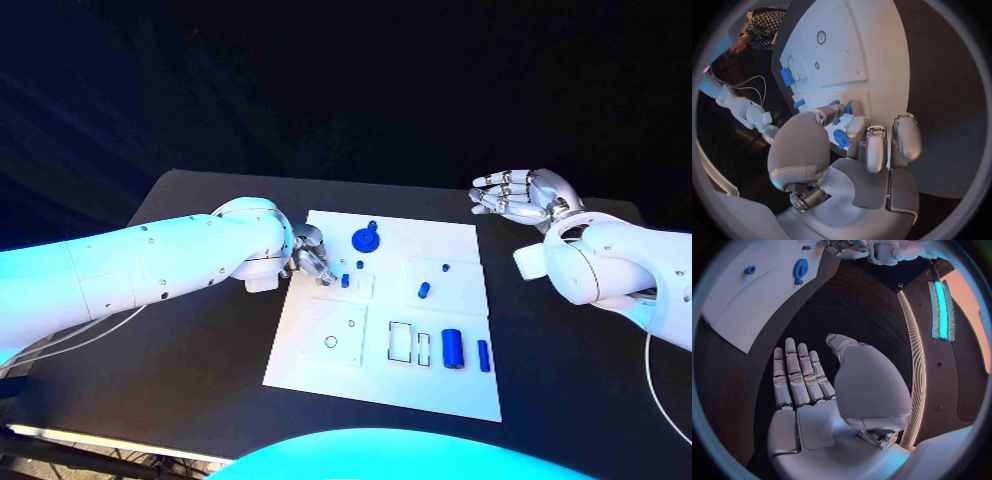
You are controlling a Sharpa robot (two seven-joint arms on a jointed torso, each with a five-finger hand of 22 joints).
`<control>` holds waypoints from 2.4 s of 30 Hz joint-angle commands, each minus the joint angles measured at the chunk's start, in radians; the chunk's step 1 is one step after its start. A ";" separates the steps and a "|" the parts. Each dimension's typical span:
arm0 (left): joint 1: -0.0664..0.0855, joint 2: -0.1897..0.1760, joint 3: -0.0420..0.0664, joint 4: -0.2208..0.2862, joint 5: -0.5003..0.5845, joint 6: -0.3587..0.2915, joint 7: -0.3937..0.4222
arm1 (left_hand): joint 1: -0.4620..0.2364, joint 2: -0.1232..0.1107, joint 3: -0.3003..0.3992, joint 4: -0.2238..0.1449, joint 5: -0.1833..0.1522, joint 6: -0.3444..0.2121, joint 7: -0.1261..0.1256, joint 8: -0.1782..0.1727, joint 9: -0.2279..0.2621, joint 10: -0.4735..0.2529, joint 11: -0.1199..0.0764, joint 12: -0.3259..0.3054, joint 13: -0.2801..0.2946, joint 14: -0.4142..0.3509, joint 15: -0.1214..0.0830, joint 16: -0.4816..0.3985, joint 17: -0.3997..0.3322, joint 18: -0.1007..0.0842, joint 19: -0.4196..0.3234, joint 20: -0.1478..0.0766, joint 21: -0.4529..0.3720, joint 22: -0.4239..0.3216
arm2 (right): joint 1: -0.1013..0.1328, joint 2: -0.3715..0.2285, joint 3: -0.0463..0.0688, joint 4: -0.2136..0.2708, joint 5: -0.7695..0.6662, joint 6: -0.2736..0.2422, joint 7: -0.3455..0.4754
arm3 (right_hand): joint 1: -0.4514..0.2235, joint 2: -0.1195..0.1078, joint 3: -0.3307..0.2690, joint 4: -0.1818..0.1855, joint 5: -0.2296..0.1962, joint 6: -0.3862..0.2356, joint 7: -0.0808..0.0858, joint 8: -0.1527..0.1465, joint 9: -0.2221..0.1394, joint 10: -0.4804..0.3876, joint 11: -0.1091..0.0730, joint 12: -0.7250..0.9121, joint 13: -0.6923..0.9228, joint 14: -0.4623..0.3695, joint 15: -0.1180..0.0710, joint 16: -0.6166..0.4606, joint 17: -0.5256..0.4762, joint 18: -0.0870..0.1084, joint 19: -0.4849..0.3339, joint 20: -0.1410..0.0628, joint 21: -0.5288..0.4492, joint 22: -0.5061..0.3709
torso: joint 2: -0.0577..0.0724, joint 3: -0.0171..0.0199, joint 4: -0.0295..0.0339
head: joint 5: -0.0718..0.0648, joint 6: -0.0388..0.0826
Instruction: Assemble the parts on the task board
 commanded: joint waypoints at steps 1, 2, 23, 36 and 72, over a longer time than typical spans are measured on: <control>-0.004 0.005 -0.003 0.005 0.015 0.024 0.006 | 0.013 0.011 -0.006 -0.008 0.002 0.003 -0.003 -0.010 -0.003 0.002 -0.001 0.002 0.002 0.106 -0.006 0.007 0.263 -0.012 0.000 -0.006 -0.006 0.001 | 0.000 0.000 0.000 0.002 -0.003 0.011 0.010 | -0.003 0.003 -0.006 0.000 0.000 0.007 0.086 -0.001 -0.001 0.002 0.001 0.003 -0.001 0.007 -0.001 -0.002 -0.001 0.010 -0.008 -0.002 0.001 -0.001 | 0.000 -0.0009 0.0004 | -0.001 0.001; -0.004 0.005 -0.003 0.005 0.015 0.023 0.005 | 0.017 0.012 -0.005 -0.009 0.003 0.002 -0.003 -0.010 -0.004 0.002 -0.001 0.002 0.002 0.106 -0.006 0.007 0.263 -0.012 0.000 -0.006 -0.006 0.001 | 0.000 -0.001 0.000 0.002 -0.003 0.011 0.010 | -0.003 0.003 -0.006 0.000 0.000 0.007 0.086 -0.001 -0.001 0.002 0.001 0.003 -0.001 0.007 -0.001 -0.002 -0.001 0.010 -0.008 -0.002 0.001 -0.001 | 0.000 -0.0010 0.0004 | -0.001 0.001; -0.004 -0.005 0.001 -0.003 0.002 -0.003 -0.001 | -0.023 -0.012 -0.198 0.116 -0.007 0.018 0.004 -0.019 -0.015 0.001 0.005 -0.004 0.007 0.106 -0.003 0.007 0.263 -0.012 0.000 -0.004 -0.010 -0.002 | 0.000 -0.001 0.000 0.001 -0.003 0.011 0.011 | -0.003 0.003 -0.006 0.000 0.000 0.007 0.086 -0.001 -0.001 0.002 0.001 0.003 -0.001 0.008 -0.001 -0.003 -0.002 0.010 -0.008 -0.002 0.001 -0.003 | 0.000 -0.0016 -0.0002 | -0.003 0.004; -0.004 -0.019 0.009 0.013 -0.006 -0.024 0.000 | -0.040 -0.003 -0.243 0.125 -0.006 0.021 0.005 -0.022 -0.018 0.002 0.005 -0.004 0.011 0.106 -0.002 0.007 0.263 -0.012 0.000 -0.004 -0.011 -0.002 | 0.000 -0.001 0.000 0.000 -0.003 0.011 0.012 | -0.004 0.004 -0.007 0.001 0.000 0.007 0.086 -0.001 -0.002 0.001 0.001 0.003 -0.002 0.008 0.000 -0.003 -0.003 0.010 -0.009 -0.002 0.001 -0.004 | 0.000 -0.0008 0.0002 | -0.005 0.007; -0.018 -0.014 0.022 0.026 -0.107 -0.401 0.504 | 0.403 -0.008 -0.301 0.113 -0.002 -0.264 0.139 -0.178 -0.229 -0.559 0.141 -0.506 -0.627 -0.393 0.118 -0.409 -0.462 0.091 -0.421 0.104 -0.496 -0.624 | -0.001 -0.003 0.000 -0.011 -0.003 0.011 0.013 | -0.004 0.004 -0.008 0.001 0.000 0.007 0.087 -0.001 -0.003 0.001 0.001 0.003 -0.002 0.009 0.000 -0.004 -0.004 0.010 -0.010 -0.002 0.001 -0.007 | 0.000 -0.0014 0.0008 | -0.026 0.021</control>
